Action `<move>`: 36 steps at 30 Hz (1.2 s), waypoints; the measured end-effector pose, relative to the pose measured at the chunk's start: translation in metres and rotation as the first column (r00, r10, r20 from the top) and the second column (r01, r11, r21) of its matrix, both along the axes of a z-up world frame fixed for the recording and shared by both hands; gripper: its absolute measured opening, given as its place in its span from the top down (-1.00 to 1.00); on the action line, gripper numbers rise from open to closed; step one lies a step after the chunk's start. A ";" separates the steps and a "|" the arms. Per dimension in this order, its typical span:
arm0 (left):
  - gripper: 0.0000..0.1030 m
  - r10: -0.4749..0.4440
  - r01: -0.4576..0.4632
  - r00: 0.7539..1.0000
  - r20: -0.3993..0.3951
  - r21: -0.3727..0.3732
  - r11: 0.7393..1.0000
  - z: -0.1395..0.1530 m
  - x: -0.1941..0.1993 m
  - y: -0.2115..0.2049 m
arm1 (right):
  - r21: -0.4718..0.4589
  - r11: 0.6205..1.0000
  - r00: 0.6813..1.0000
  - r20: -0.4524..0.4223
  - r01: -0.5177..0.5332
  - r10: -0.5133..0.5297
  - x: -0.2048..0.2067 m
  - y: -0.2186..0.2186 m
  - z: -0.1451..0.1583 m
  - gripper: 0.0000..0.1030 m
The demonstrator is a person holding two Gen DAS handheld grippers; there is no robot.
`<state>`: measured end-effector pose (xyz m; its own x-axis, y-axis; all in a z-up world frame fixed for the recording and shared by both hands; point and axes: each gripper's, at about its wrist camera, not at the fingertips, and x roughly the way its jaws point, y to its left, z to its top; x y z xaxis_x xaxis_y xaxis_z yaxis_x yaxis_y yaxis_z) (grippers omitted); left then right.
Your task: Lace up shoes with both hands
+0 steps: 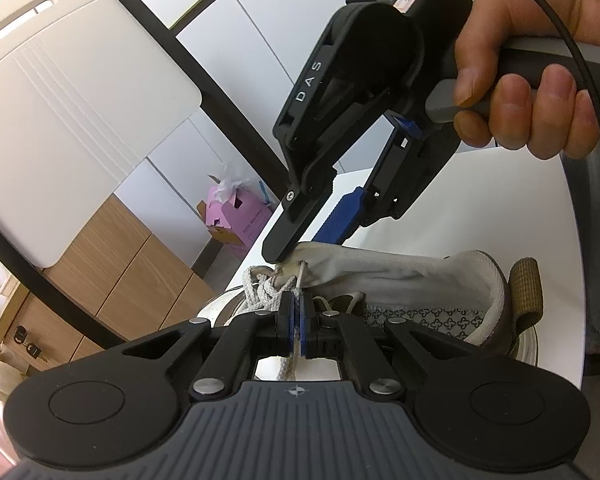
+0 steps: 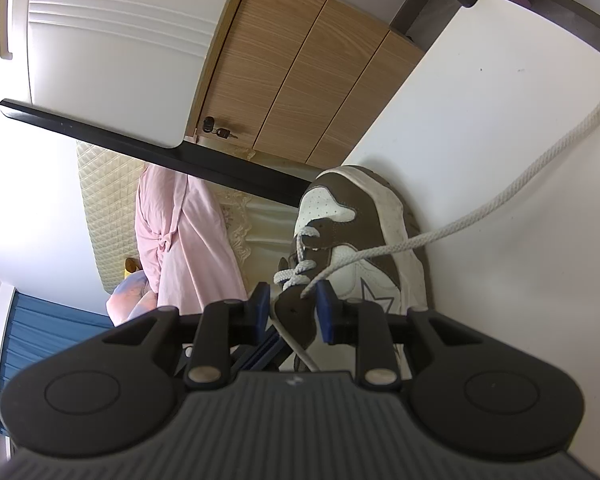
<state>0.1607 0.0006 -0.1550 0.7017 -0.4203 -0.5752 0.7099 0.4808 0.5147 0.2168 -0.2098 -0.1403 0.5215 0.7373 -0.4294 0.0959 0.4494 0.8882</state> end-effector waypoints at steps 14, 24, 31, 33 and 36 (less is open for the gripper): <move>0.94 0.007 -0.016 0.997 -0.083 -0.105 0.994 0.011 0.005 0.010 | -0.083 0.997 0.999 0.045 -0.005 0.008 -0.001 0.007 0.010 0.45; 0.94 -0.014 -0.001 0.994 -0.106 -0.140 0.990 0.011 -0.001 0.007 | -0.136 0.975 0.984 0.062 0.175 -0.168 -0.035 -0.003 0.019 0.30; 0.93 0.018 -0.046 0.989 -0.145 -0.190 0.981 0.015 0.004 0.015 | -0.146 0.975 0.985 -0.004 0.170 -0.172 -0.034 -0.004 0.010 0.30; 0.93 0.024 -0.054 0.988 -0.154 -0.194 0.979 0.015 0.004 0.014 | -0.164 0.974 0.987 -0.010 0.155 -0.159 -0.032 -0.002 0.009 0.30; 0.92 0.034 -0.069 0.985 -0.172 -0.204 0.976 0.013 0.007 0.015 | -0.191 0.971 0.989 -0.016 0.143 -0.149 -0.031 0.000 0.009 0.30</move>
